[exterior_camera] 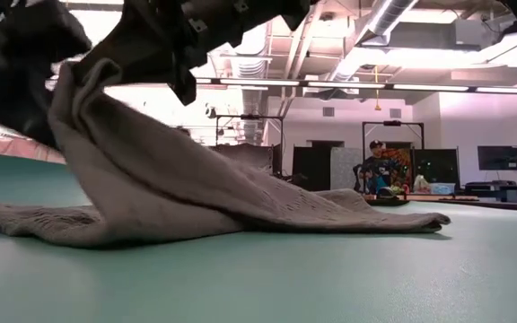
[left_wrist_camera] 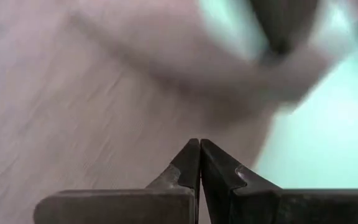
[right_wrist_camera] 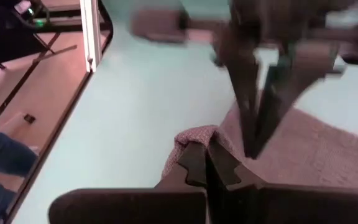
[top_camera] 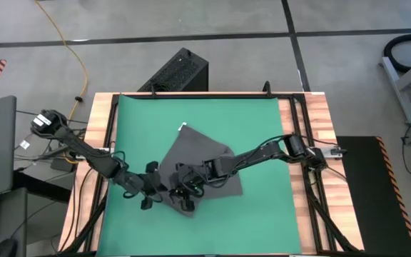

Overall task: Roll towel into tight, uniform cylinder
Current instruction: Roll the gray towel

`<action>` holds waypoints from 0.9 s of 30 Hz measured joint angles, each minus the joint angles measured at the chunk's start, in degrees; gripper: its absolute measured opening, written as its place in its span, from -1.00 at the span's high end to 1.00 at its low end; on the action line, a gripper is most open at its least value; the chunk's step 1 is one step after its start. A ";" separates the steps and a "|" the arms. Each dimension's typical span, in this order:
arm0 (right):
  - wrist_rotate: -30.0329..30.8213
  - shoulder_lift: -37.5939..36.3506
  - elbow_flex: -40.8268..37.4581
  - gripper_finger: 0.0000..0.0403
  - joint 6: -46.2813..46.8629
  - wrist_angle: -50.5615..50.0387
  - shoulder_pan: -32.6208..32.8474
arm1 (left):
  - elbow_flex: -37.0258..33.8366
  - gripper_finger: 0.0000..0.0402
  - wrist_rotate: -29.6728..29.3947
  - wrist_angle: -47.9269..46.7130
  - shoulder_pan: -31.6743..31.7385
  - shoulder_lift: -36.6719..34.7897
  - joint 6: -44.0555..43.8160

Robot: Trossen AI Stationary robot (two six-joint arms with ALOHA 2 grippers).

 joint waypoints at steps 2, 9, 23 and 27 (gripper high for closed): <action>-0.01 0.19 0.07 0.97 0.17 0.28 0.00 | -0.03 1.00 0.98 -2.37 0.05 0.59 0.19; -1.26 0.01 0.02 0.97 0.55 1.93 -0.17 | 0.01 1.00 3.42 3.59 -0.01 3.50 4.24; -1.08 0.01 0.02 0.97 2.13 -2.23 -0.04 | 0.09 1.00 9.93 31.99 -2.86 22.97 8.52; -1.10 -0.57 0.02 0.97 2.61 -2.64 0.30 | 0.13 1.00 9.86 36.68 -2.69 27.19 8.42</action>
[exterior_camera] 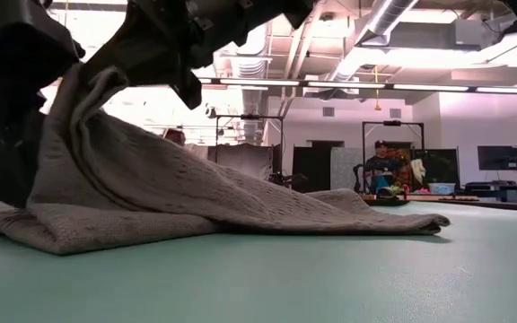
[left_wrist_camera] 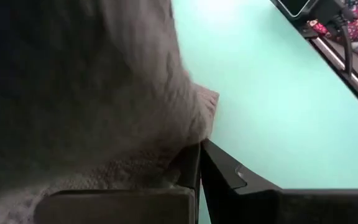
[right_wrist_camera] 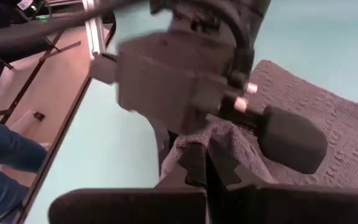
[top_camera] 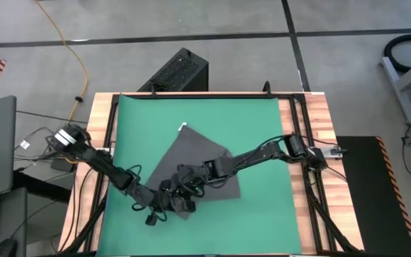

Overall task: Roll towel into tight, uniform cylinder
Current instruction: Roll the gray towel

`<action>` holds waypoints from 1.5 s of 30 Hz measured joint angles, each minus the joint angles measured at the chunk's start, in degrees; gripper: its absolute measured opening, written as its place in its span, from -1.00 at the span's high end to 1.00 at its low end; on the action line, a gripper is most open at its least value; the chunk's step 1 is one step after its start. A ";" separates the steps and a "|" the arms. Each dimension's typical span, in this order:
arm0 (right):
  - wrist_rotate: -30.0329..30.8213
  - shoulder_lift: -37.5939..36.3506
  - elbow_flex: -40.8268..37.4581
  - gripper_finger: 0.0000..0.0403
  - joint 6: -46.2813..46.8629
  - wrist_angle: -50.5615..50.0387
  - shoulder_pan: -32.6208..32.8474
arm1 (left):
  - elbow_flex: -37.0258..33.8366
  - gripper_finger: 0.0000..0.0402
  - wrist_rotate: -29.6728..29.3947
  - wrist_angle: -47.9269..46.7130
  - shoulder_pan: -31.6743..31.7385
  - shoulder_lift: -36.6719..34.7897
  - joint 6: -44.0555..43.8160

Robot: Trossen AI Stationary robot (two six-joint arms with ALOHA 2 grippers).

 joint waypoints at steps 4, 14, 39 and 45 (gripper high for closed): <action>0.00 -1.18 -0.01 0.97 0.02 -1.39 0.25 | 0.15 1.00 -0.18 1.52 0.13 1.74 1.19; 0.06 -1.39 -0.02 0.97 0.07 -2.28 0.18 | 0.09 1.00 0.07 2.34 2.43 2.33 5.29; -5.97 3.51 -0.07 0.97 -2.50 4.60 -0.54 | 0.22 1.00 1.91 -2.26 2.80 2.27 1.35; -6.06 4.22 0.06 0.97 -2.53 4.76 -0.59 | 0.20 1.00 3.54 -5.45 2.84 -0.05 -1.42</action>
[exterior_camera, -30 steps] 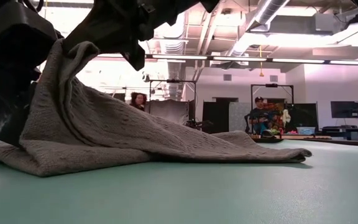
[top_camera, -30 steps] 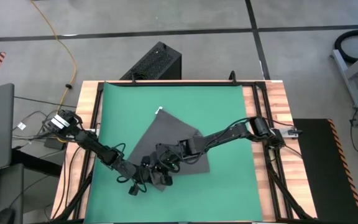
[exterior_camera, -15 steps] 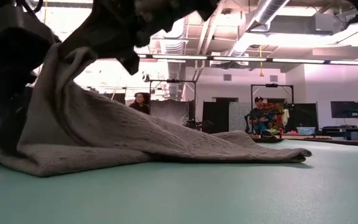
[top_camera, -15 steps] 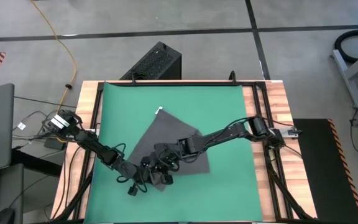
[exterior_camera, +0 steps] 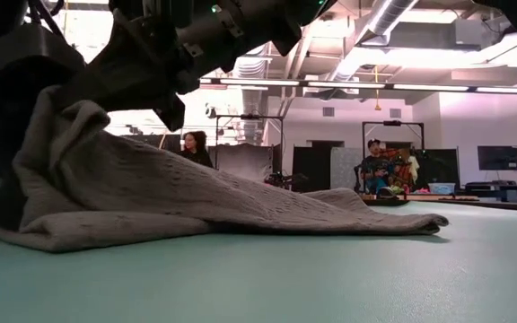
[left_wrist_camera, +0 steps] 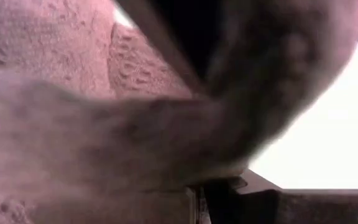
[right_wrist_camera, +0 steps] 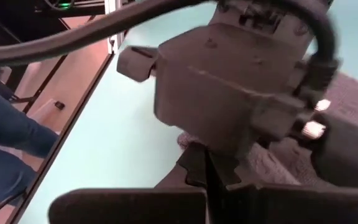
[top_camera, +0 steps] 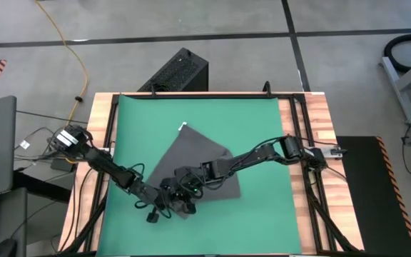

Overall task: Roll towel into tight, uniform cylinder
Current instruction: Roll the gray towel

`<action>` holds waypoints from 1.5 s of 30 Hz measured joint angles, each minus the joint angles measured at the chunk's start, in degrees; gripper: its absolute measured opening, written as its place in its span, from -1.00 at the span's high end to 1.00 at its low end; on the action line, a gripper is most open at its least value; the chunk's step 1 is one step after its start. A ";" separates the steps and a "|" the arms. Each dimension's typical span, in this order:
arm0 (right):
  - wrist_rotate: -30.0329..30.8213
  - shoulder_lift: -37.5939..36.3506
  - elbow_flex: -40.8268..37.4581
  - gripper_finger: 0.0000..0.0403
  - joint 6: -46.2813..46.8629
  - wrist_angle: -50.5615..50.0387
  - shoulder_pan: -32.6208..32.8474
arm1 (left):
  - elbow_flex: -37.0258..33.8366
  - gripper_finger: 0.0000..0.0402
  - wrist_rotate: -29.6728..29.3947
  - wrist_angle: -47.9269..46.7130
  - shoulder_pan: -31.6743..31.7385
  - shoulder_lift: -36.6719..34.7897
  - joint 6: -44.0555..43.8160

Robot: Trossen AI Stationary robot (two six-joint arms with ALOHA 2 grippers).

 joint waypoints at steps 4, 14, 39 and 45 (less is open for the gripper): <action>-0.01 0.15 0.00 0.97 0.00 -0.69 0.02 | -0.11 1.00 0.03 -8.52 -0.02 -5.84 0.00; 0.17 0.15 -0.02 0.97 -0.61 -0.57 -0.45 | -0.09 1.00 -1.41 -30.32 -0.10 -24.02 -4.17; 0.47 -0.11 4.62 -0.25 -0.95 -6.09 -1.51 | 0.93 1.00 -7.79 -38.02 -2.82 -36.64 -7.52; 2.38 -1.61 15.16 -0.25 -9.42 -44.80 0.53 | 6.47 1.00 -13.78 -42.82 -5.77 -36.07 -2.69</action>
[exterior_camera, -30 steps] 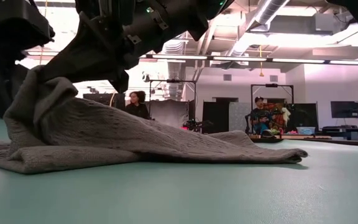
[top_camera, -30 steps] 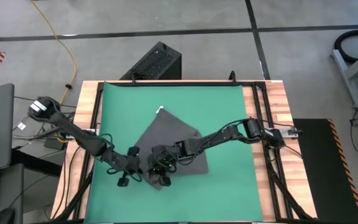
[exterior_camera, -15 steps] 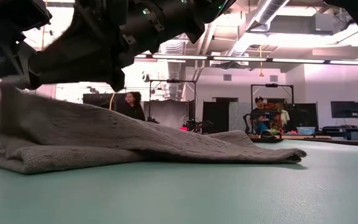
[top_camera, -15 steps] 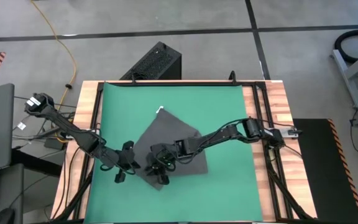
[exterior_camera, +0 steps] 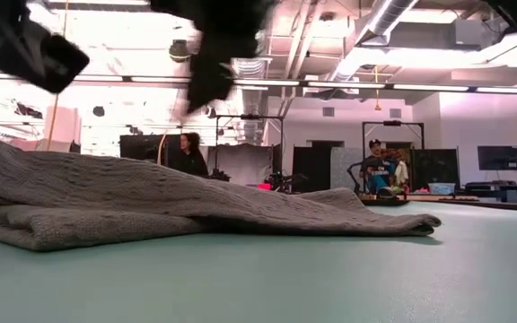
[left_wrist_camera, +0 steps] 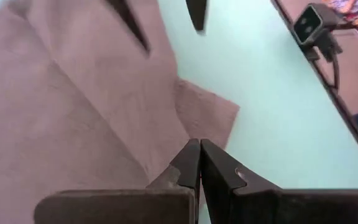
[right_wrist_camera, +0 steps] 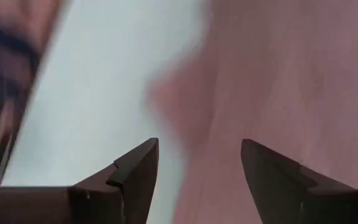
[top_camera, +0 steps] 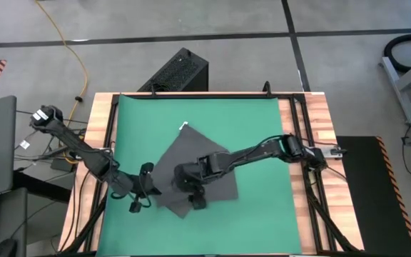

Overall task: Roll towel into tight, uniform cylinder
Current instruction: Roll the gray towel

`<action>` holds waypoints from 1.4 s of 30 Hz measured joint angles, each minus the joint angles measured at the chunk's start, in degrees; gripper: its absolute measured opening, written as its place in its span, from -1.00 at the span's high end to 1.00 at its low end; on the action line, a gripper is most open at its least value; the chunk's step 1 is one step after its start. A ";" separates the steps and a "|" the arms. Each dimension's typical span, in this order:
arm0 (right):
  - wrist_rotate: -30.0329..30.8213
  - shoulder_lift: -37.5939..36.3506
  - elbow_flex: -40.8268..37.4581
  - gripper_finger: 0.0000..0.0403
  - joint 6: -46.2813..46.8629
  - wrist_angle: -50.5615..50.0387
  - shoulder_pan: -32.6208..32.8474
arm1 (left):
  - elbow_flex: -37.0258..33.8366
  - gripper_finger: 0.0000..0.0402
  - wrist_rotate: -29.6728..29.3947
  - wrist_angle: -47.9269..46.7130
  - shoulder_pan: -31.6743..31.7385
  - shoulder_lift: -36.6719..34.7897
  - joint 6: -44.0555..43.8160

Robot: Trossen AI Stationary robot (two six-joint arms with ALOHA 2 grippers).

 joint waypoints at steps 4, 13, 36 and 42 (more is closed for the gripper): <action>3.02 -0.99 1.67 -0.21 -1.32 -23.17 1.98 | 1.97 1.00 -4.68 -0.26 -0.86 -0.13 1.56; 2.38 -13.21 -20.68 -0.01 6.16 -30.84 2.14 | 2.23 1.00 -4.91 2.37 -1.05 -0.26 -0.70; 23.97 -26.05 -56.30 0.19 76.81 20.02 8.44 | 2.23 1.00 -5.66 8.50 -0.94 -3.48 -0.91; 24.39 -22.90 -53.77 0.19 78.47 19.01 8.95 | 2.21 1.00 -5.64 8.39 -0.94 -3.48 -0.91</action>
